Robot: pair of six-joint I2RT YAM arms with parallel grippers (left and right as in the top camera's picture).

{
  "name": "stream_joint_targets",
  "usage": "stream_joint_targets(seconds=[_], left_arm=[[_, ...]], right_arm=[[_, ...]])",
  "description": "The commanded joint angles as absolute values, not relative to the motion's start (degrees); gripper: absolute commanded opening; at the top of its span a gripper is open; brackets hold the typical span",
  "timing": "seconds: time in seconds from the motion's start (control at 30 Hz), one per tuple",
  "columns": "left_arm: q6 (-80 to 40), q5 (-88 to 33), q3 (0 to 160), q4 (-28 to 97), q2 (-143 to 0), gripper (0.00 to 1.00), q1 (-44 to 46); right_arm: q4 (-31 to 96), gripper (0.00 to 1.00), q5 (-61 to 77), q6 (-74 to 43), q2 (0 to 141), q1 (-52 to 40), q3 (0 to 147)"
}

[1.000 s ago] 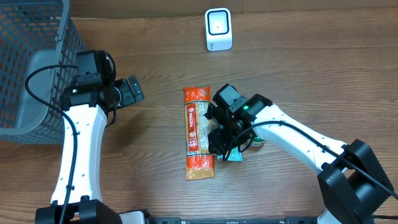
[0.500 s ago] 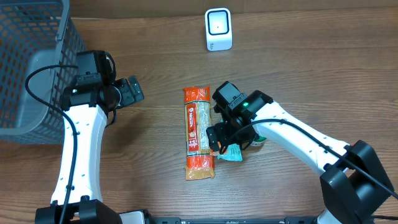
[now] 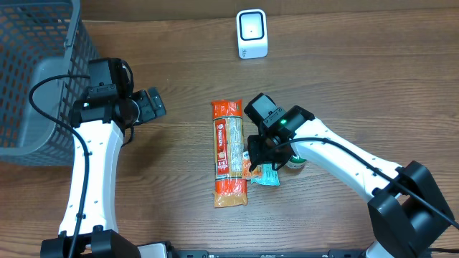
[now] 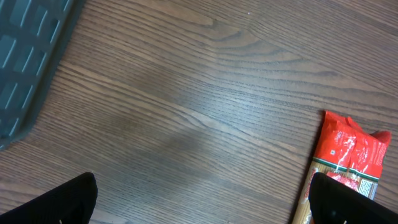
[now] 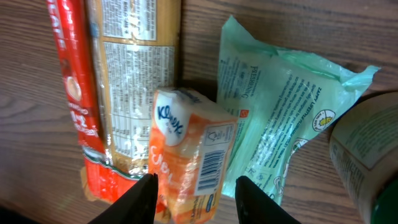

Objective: Scan the item barcode

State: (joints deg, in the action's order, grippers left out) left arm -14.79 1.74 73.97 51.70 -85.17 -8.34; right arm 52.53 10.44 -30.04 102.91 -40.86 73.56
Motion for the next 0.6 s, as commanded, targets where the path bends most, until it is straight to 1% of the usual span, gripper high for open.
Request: stream_joint_targets(seconds=[0.0, 0.23, 0.33, 0.57], left_arm=[[-14.11, 1.50, 74.24, 51.66, -85.17, 1.00, -8.27], [-14.11, 1.52, 74.24, 51.66, -85.17, 1.00, -8.27], [-14.13, 1.50, 74.24, 51.66, -85.17, 1.00, -8.27], [-14.13, 1.52, 74.24, 51.66, -85.17, 1.00, -8.27]], right_arm=[[51.37, 0.43, 9.91, -31.79, 102.26, -40.75, 71.57], [49.54, 0.35, 10.79, -31.92, 102.26, -40.84, 70.39], [48.95, 0.35, 10.72, -34.39, 102.26, -40.86, 69.63], [45.65, 0.35, 10.83, -35.86, 102.26, -40.86, 66.70]])
